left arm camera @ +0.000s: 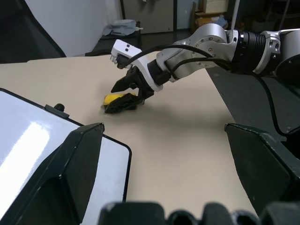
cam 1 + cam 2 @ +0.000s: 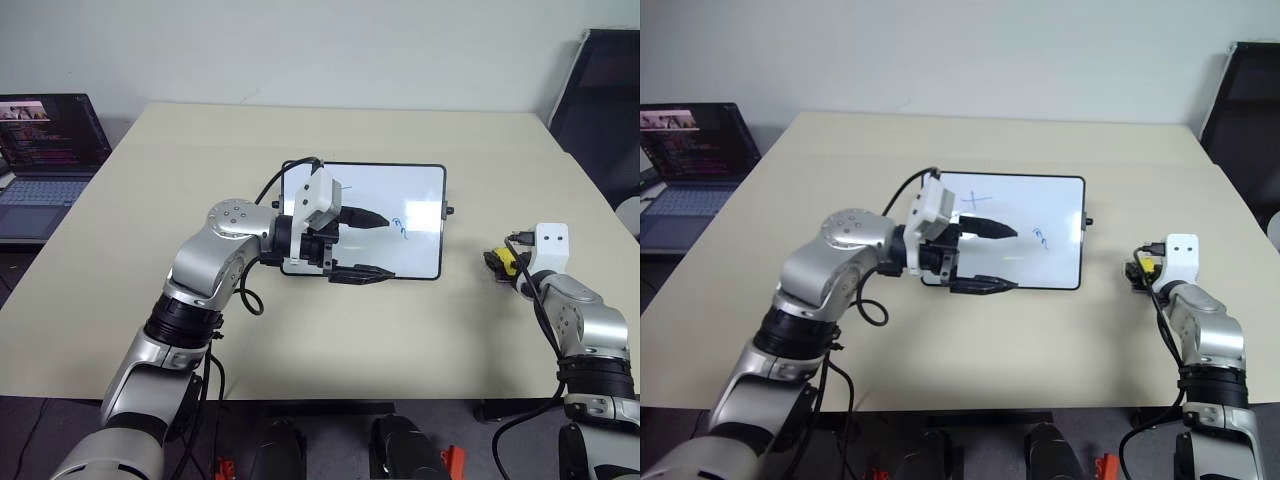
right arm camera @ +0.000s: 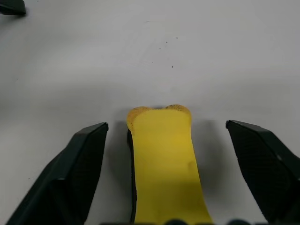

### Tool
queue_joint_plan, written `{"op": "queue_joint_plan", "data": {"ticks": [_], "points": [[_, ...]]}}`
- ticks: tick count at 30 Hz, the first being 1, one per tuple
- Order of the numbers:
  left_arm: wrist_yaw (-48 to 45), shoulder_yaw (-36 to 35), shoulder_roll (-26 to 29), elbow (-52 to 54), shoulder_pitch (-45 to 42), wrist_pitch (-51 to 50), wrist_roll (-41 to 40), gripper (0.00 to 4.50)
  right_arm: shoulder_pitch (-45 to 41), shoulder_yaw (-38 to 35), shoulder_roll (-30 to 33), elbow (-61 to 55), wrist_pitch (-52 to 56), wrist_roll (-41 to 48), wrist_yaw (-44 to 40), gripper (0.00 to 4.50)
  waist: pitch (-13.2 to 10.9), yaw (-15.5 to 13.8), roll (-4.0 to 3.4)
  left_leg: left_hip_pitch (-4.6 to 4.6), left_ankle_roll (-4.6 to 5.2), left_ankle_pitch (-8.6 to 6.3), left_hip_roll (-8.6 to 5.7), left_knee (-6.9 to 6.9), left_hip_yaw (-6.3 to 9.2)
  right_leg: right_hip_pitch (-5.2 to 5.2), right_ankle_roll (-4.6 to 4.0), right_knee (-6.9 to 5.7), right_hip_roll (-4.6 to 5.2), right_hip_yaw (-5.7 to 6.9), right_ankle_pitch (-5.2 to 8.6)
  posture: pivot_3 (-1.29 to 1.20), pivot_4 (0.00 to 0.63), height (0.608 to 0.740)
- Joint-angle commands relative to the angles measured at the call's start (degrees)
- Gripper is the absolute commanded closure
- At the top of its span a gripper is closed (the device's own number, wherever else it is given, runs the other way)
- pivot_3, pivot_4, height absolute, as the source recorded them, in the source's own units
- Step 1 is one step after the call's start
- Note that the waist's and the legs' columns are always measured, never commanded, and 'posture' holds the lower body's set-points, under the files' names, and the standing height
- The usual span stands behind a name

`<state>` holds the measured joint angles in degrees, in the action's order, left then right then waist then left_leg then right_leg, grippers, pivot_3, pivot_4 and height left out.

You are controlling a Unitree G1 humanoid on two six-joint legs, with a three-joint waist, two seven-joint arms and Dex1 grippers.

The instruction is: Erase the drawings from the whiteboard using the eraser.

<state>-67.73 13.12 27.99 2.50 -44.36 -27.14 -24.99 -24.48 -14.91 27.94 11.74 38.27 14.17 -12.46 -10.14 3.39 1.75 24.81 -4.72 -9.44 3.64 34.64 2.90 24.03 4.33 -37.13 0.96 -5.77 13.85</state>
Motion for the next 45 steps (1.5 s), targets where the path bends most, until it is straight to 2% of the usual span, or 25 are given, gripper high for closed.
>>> {"op": "queue_joint_plan", "data": {"ticks": [1,5,6,7,13,21,27,30,36,40,45], "points": [[0.7,-2.0,0.0,1.7,-0.8,0.4,-0.6,0.0,-0.6,-1.6,0.9,-0.6,-0.3,0.0,0.0,1.61,0.0,0.0,0.0,0.0,0.0,0.0,0.0,0.0,0.0,0.0,0.0,0.0,0.0,0.0,0.0,0.0,0.15,0.74],[0.9,-2.3,0.3,1.6,-0.8,0.3,-0.8,0.0,-0.4,-1.6,0.9,-0.8,0.1,0.1,0.1,3.01,0.0,0.0,0.0,0.0,0.0,0.0,0.0,0.0,0.0,0.0,0.01,0.0,0.0,0.0,0.0,0.0,0.15,0.74],[0.9,-2.3,0.4,1.5,-0.6,0.3,-0.7,0.0,-0.4,-1.6,0.9,-0.9,0.1,0.1,0.1,3.3,0.0,0.0,0.0,0.0,0.0,0.0,0.0,0.0,0.0,0.0,0.01,0.0,0.0,0.0,-0.01,0.0,0.15,0.74],[0.9,-2.4,0.6,1.4,-0.4,0.3,-0.6,0.0,-0.4,-1.7,0.8,-1.0,0.2,0.2,0.1,3.35,0.0,0.0,0.0,0.0,0.0,0.0,0.0,0.0,0.0,-0.01,0.01,0.0,0.0,0.0,0.0,0.0,0.15,0.74],[3.5,-5.1,2.5,3.1,3.7,-1.1,-1.2,0.0,1.6,0.0,1.4,-5.5,-1.4,-0.4,-1.1,3.36,0.0,0.0,-0.02,-0.01,0.0,0.0,0.02,0.0,0.01,0.0,0.01,-0.03,-0.02,0.0,0.0,0.0,0.15,0.74],[13.1,-11.7,4.5,12.2,14.9,-6.5,-2.8,0.0,10.5,5.0,0.1,-27.0,-2.0,-1.2,-2.5,3.36,0.0,0.0,-0.04,-0.01,0.0,0.0,0.03,-0.01,0.03,0.01,0.02,-0.07,-0.02,0.01,0.03,0.0,0.15,0.74],[17.3,-13.2,5.2,14.3,17.8,-7.3,-1.9,0.0,12.0,8.4,-4.0,-40.0,2.3,-0.7,-0.3,3.36,0.0,-0.1,-0.04,-0.03,-0.01,0.0,0.02,0.22,0.03,-0.05,-0.14,-0.11,-0.01,-0.02,0.05,0.0,0.15,0.74],[17.7,-12.5,5.9,14.6,18.6,-7.0,-1.1,0.0,10.9,13.2,-5.0,-42.4,3.0,-2.5,-0.4,3.36,0.0,0.0,-0.04,-0.04,0.0,0.0,0.02,0.22,0.03,-0.04,-0.17,-0.11,-0.01,-0.02,0.03,0.0,0.15,0.74],[17.7,-10.6,6.5,13.6,18.9,-6.0,0.8,0.0,3.2,20.6,-5.1,-35.0,0.3,-8.3,-0.3,3.36,0.0,-0.1,-0.03,-0.03,-0.01,0.0,0.02,0.21,0.02,-0.03,-0.17,-0.07,-0.01,-0.02,0.03,0.0,0.15,0.74],[17.2,-9.2,6.5,12.9,19.1,-5.1,2.0,0.0,-7.1,22.0,-8.1,-22.8,-3.9,-11.8,1.4,3.36,0.0,0.0,-0.03,-0.03,0.0,0.01,0.02,0.21,0.01,0.0,-0.18,-0.1,-0.02,-0.01,0.02,0.0,0.15,0.74],[16.7,-8.5,6.7,13.7,19.6,-4.7,2.2,0.0,-11.4,24.7,-8.9,-15.0,-8.4,-14.9,-0.7,3.36,0.0,-0.2,-0.03,-0.01,0.0,0.0,0.03,0.08,0.02,0.01,-0.1,-0.07,-0.02,0.01,0.04,0.0,0.15,0.74]]}}
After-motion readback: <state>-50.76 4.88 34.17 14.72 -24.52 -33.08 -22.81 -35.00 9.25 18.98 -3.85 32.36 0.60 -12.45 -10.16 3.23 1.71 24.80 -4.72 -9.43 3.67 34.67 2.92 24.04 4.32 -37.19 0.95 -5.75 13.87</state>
